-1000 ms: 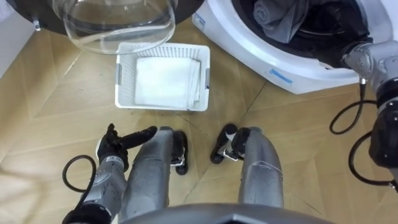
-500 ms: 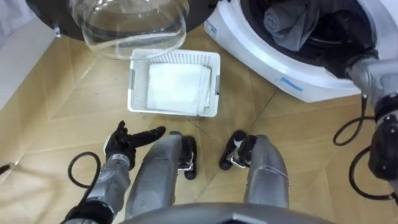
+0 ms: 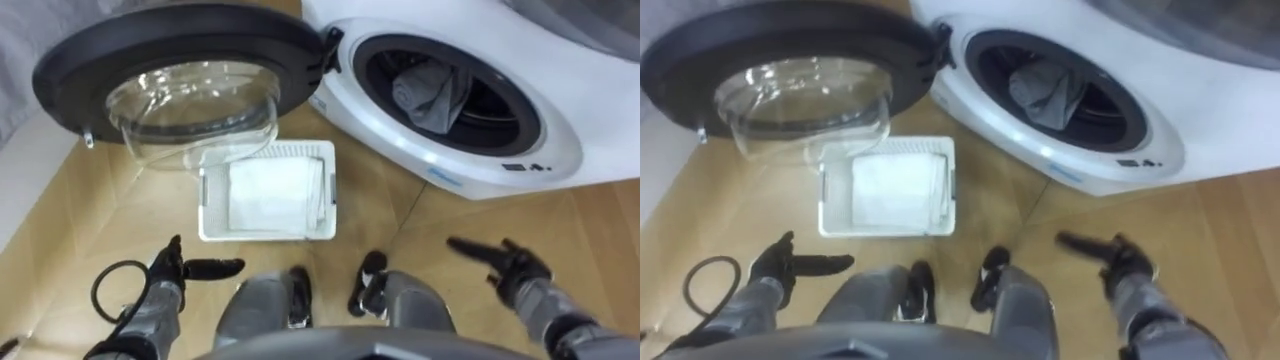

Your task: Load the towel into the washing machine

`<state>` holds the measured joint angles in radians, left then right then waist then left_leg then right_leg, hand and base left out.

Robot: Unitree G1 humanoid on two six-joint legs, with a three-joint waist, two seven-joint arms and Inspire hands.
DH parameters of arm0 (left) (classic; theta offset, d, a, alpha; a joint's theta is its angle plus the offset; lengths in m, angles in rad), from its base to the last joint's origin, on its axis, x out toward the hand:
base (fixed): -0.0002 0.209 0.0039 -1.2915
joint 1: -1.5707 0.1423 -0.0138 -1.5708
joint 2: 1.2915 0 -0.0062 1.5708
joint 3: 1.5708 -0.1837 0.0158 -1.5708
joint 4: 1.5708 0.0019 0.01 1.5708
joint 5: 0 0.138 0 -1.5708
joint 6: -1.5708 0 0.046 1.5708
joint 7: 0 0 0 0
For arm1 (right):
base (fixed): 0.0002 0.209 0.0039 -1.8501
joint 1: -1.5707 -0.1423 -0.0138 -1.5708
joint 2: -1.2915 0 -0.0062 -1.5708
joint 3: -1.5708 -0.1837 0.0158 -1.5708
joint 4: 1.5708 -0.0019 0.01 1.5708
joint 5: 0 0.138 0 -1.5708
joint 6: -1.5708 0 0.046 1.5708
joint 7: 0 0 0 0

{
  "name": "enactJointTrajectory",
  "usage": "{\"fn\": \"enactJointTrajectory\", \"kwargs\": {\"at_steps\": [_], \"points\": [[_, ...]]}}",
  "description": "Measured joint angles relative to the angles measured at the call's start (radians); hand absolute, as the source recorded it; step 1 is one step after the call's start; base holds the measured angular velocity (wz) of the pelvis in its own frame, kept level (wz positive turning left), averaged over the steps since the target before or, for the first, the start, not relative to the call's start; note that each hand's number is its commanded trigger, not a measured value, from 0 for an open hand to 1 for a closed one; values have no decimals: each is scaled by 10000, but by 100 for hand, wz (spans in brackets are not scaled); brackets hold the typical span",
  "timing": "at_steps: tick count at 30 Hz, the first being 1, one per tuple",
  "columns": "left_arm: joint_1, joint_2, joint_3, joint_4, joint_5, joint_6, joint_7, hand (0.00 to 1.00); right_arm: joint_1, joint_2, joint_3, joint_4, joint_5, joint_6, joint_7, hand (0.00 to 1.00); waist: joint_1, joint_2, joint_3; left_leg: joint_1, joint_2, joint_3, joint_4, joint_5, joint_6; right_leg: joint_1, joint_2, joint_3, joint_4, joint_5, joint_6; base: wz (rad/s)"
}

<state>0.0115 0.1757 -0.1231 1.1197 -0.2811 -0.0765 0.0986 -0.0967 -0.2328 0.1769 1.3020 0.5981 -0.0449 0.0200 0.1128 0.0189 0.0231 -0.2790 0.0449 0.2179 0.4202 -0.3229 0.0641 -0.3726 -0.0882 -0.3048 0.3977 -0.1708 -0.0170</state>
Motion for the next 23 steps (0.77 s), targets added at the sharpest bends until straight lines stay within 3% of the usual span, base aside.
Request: {"fn": "enactJointTrajectory", "kwargs": {"at_steps": [5,7,14,18,23], "points": [[609,10,32,-16,593,-186,-14,0,469,44,286,-277,-1773,-304,387,0,-59,107,-62,1233,-48,-65,-1060,299,-181,1133,160,-124,-669,9,4,8],[910,-1,61,-18,821,-175,-28,0,566,89,292,-292,-2402,-307,596,0,-274,50,-80,1677,-47,-187,-1416,449,-274,1613,212,-274,-935,6,6,24],[1405,-105,459,-39,1015,-167,-27,0,1001,366,271,-311,-3390,-285,727,0,-313,-113,-110,2816,30,-315,-1889,525,-378,2935,472,-410,-1650,5,5,9],[1620,-104,523,-32,1010,-160,-23,0,1274,454,225,-308,-3529,-294,942,0,-319,-178,-181,3383,44,-293,-2209,544,-411,3513,580,-391,-1979,48,50,1],[1739,-111,1183,-18,1001,33,-81,0,1441,504,-50,-263,-3562,-288,1227,0,-333,-229,-199,3691,50,-295,-2255,545,-413,3875,624,-365,-2157,102,83,0]]}}
